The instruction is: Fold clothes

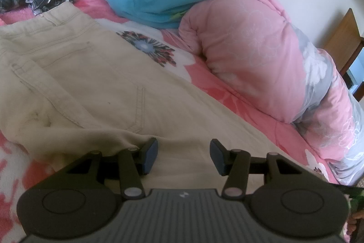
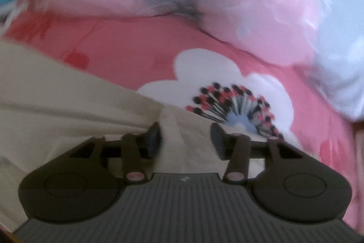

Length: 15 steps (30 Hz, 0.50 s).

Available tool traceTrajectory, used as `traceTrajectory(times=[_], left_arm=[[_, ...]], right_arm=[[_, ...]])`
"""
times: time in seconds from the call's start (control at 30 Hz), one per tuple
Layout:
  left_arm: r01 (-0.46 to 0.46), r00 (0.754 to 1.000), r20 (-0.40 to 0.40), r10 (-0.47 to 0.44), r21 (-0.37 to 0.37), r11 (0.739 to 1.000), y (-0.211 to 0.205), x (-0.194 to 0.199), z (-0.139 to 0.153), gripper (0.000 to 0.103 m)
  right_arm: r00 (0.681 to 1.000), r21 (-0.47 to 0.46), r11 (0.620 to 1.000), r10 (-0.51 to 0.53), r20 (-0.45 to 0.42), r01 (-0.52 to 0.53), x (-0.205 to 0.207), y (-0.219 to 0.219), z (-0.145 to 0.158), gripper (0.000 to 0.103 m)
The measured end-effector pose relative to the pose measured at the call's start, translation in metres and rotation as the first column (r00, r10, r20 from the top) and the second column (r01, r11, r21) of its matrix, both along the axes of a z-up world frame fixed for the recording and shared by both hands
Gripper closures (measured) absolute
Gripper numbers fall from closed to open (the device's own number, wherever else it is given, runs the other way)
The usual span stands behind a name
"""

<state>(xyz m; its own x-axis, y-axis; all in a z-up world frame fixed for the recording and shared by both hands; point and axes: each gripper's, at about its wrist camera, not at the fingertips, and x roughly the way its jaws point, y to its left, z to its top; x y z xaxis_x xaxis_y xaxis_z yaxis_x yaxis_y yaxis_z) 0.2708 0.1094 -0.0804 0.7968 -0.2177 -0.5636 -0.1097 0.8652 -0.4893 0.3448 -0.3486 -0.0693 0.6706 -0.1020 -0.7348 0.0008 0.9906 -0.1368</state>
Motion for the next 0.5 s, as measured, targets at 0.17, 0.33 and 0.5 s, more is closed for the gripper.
traceTrajectory(times=[0.17, 0.33, 0.5], left_arm=[[-0.001, 1.000, -0.002, 0.001, -0.006, 1.000, 0.001, 0.000, 0.000, 0.051], [0.005, 1.000, -0.001, -0.005, -0.008, 1.000, 0.002, -0.001, 0.001, 0.051], [0.009, 1.000, 0.002, -0.009, -0.012, 1.000, 0.004, -0.003, 0.001, 0.051]], right_arm=[[0.995, 0.302, 0.950, -0.090, 0.044, 0.073, -0.027, -0.030, 0.020, 0.022], [0.978, 0.517, 0.845, -0.196, 0.066, 0.135, -0.050, -0.053, 0.030, 0.020], [0.941, 0.692, 0.711, -0.306, 0.141, 0.127, -0.085, -0.068, 0.037, 0.018]])
